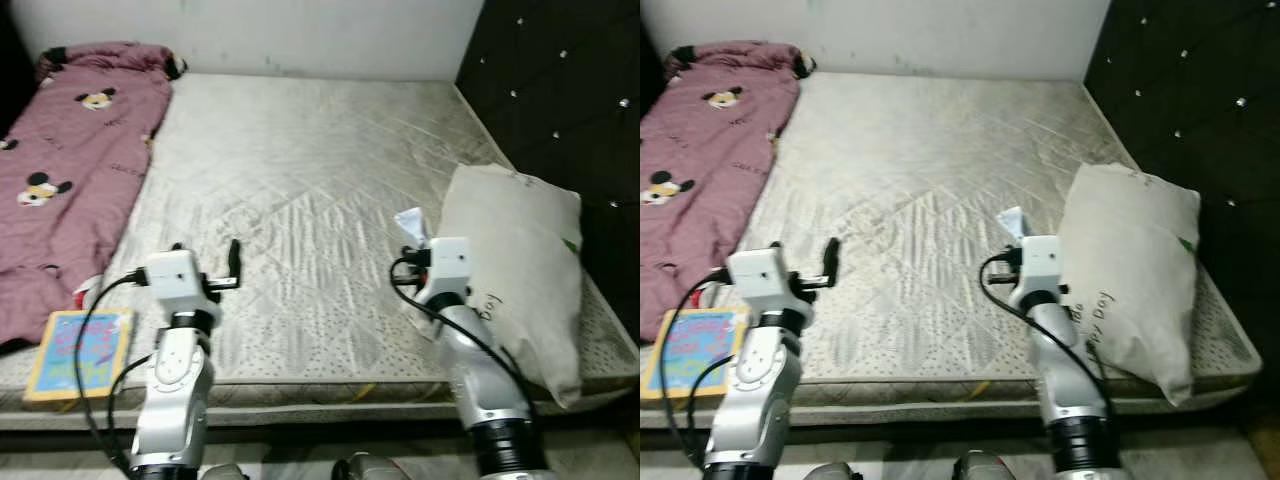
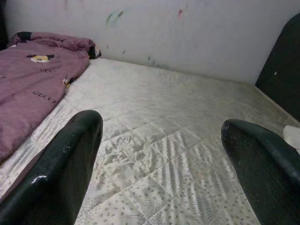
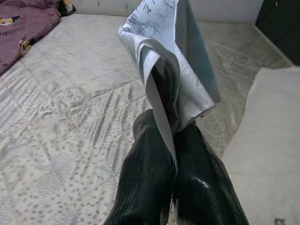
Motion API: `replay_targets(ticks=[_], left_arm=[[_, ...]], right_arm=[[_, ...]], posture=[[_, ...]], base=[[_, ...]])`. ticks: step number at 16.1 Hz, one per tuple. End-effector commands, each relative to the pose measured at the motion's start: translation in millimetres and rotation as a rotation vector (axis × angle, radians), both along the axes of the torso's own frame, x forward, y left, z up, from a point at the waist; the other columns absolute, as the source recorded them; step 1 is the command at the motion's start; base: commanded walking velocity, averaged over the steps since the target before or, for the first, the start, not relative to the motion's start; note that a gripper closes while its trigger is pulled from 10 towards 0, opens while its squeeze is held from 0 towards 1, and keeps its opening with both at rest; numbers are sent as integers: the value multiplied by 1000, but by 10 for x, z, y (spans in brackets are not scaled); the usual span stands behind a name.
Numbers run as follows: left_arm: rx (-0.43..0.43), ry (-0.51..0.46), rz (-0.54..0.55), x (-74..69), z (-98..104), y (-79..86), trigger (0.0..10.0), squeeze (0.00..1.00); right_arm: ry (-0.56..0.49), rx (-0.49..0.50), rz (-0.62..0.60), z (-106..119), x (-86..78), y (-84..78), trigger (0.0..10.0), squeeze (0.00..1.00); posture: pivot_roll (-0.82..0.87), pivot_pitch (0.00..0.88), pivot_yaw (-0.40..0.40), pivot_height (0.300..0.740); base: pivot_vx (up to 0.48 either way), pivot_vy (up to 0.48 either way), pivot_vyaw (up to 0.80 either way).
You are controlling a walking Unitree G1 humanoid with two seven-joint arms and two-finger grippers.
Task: Clean up the room
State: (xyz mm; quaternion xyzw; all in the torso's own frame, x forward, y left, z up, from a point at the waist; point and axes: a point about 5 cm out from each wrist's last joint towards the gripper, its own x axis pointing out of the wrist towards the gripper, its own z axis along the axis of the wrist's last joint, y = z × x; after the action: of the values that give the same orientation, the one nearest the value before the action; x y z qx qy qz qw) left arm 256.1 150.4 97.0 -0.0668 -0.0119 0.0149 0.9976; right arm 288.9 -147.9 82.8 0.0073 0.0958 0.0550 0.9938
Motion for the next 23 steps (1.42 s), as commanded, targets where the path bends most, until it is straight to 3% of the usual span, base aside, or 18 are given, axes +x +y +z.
replay_targets(ticks=[1,9,13,23], left_arm=[[7,16,13,-10,-26,54,10000,0],[-3,17,21,-5,-31,49,10000,0],[-6,15,23,-3,-30,48,10000,0],[-21,31,32,-5,-49,60,10000,0]], right_arm=[[-8,17,16,30,15,68,10000,0],[3,6,30,16,26,74,10000,0],[8,1,34,7,32,75,10000,0],[23,1,45,-11,33,91,10000,0]], posture=[[-41,0,-33,740],[-37,0,-40,740],[-37,0,-41,740],[-41,0,-40,740]], base=[[0,480,0],[0,480,0],[0,480,-800],[0,480,0]])
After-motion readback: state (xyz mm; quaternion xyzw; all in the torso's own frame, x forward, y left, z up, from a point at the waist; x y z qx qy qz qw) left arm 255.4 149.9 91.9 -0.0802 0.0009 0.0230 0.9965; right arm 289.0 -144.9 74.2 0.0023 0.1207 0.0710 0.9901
